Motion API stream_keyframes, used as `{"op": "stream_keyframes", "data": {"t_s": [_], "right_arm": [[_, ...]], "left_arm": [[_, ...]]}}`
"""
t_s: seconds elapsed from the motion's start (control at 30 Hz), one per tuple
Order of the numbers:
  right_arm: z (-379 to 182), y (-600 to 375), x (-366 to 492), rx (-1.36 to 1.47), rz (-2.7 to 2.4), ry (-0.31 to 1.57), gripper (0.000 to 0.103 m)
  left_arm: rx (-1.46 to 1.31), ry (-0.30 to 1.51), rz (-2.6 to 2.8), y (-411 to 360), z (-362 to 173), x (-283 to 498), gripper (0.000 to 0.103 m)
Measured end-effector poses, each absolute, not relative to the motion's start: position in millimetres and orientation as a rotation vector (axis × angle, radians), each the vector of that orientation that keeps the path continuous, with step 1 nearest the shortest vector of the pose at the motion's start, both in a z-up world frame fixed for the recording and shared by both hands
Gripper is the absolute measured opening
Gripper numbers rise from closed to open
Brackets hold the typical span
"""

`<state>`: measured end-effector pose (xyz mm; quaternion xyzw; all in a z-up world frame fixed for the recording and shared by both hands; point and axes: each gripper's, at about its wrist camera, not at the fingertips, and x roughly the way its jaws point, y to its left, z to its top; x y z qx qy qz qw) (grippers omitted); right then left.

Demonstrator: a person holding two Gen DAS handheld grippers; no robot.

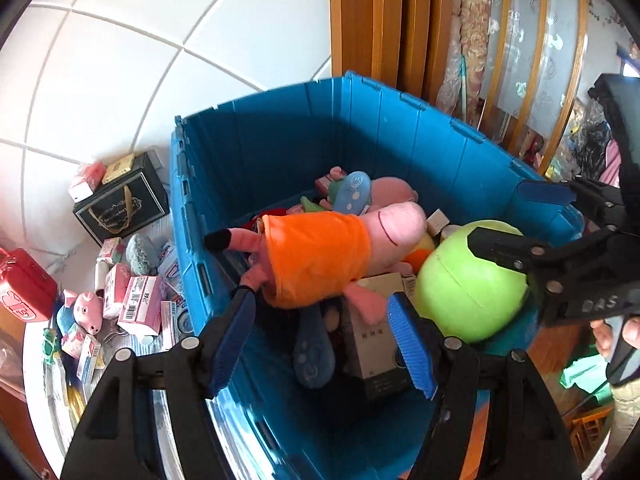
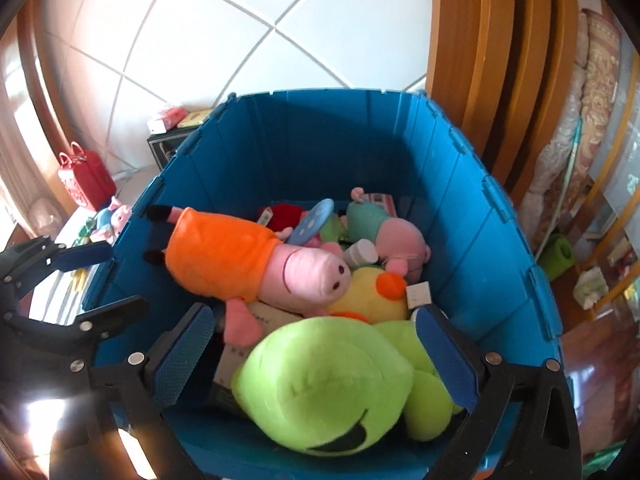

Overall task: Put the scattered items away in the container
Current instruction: 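Open both tools to drop the pig plush into the crate, then withdraw both tools from the crate back over the cluttered bed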

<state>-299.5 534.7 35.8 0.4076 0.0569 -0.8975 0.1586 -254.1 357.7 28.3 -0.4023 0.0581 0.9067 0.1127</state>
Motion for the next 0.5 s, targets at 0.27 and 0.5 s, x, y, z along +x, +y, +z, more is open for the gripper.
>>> {"op": "stream_keyframes", "data": {"t_s": [0.27,0.5], "right_arm": [[33.9,542.6,-255.9,1.029,-2.604,0.124,0.103],[34.1,539.8,-230.5,0.948,-2.599,0.123,0.103]], "left_arm": [[-1.072,0.06,2.773,351.0,35.1,-206.2,0.072],[-1.042,0.011,2.815,356.4,35.2,-181.2,0.072]]}}
